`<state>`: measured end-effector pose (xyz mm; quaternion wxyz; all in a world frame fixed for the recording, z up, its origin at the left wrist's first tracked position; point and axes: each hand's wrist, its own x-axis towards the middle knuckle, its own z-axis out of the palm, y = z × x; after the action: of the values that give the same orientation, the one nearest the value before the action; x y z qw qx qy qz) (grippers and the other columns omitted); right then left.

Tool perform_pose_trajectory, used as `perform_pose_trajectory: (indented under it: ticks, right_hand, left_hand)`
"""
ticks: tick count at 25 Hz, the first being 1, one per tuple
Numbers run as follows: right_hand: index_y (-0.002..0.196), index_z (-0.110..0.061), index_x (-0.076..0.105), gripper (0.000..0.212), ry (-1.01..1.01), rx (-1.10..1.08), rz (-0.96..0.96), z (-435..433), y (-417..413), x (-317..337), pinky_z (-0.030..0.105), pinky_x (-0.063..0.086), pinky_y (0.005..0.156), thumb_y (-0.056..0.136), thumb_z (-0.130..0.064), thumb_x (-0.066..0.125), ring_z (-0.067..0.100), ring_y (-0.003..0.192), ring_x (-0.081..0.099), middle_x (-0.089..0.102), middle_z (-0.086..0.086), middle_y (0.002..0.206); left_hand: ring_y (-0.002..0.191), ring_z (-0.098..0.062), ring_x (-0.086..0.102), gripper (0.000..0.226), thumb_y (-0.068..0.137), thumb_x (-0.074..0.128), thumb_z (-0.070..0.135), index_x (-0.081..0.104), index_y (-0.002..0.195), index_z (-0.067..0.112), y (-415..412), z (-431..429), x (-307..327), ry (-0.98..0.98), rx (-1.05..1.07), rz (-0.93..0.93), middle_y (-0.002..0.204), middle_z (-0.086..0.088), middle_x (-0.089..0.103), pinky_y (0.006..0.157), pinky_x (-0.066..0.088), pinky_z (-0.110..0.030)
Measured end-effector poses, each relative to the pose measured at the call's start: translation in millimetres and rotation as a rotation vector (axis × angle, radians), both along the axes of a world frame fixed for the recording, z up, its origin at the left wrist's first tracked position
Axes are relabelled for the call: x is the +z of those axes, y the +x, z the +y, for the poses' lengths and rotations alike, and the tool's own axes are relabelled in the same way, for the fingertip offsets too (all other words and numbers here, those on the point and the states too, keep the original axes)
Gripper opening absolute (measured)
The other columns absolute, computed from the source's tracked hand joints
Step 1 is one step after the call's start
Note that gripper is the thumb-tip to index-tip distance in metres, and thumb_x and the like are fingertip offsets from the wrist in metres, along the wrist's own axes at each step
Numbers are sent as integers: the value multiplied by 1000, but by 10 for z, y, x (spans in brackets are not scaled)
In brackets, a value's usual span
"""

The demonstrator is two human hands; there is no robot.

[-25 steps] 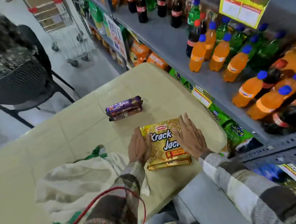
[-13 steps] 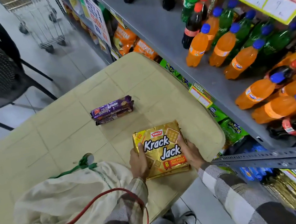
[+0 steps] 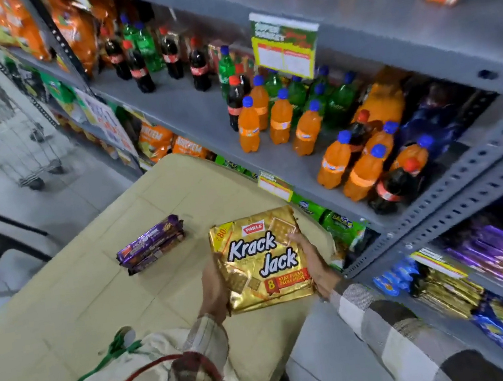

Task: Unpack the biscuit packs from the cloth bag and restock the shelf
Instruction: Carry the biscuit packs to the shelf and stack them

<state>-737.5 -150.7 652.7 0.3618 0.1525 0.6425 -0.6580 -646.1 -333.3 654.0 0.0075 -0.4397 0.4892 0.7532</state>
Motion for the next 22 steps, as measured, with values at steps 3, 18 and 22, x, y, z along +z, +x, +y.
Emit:
perform_pose_trajectory:
  ticks: [3, 18, 22]
  right_hand:
    - [94, -14, 70, 28, -69, -48, 90, 341, 48, 472, 34, 61, 63, 94, -35, 52, 27, 64, 72, 76, 13, 79]
    - [100, -32, 78, 43, -156, -58, 615, 2009, 933, 3495, 37, 60, 83, 79, -65, 62, 22, 97, 75, 77, 3, 107]
    - [117, -26, 71, 56, -132, -202, 674, 2379, 1258, 3786, 34, 60, 80, 80, -66, 61, 21, 98, 74, 76, 3, 109]
  left_hand:
    - [78, -26, 76, 64, 99, 26, 58, 78, 96, 20, -4, 235, 473, 30, -151, 114, 92, -10, 78, 56, 60, -33]
    - [97, -32, 73, 50, 90, 50, 61, 75, 111, 23, 207, 1338, 3487, -112, -455, 642, 112, -10, 75, 80, 59, -46]
    - [85, -31, 76, 53, 87, 50, 65, 76, 104, 23, 221, 1778, 3833, -29, -569, 634, 102, -9, 77, 64, 61, -43]
